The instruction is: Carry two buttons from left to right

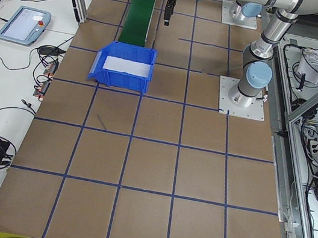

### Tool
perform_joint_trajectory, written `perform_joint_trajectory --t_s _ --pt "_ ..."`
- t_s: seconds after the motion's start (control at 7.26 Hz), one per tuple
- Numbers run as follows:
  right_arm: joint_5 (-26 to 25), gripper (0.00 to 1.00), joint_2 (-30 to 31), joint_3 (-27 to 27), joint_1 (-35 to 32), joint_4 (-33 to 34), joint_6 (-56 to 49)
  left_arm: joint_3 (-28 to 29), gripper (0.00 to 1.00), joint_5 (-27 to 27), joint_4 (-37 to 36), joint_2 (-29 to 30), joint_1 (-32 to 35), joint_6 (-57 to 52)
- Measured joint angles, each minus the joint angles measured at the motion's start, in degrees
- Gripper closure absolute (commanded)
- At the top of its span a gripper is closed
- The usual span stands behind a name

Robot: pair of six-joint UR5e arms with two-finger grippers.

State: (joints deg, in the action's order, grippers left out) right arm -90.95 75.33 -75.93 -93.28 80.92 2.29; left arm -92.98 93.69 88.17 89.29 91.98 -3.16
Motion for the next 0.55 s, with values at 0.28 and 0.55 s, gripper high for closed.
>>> perform_joint_trajectory --t_s 0.28,0.55 --pt "-0.04 0.0 1.63 -2.46 -0.18 2.18 0.02 -0.01 0.0 0.0 0.18 -0.01 -0.04 0.0" --pt "-0.12 0.0 1.93 -2.85 -0.14 2.56 -0.08 -0.01 0.0 0.0 0.31 -0.07 0.0 0.0"
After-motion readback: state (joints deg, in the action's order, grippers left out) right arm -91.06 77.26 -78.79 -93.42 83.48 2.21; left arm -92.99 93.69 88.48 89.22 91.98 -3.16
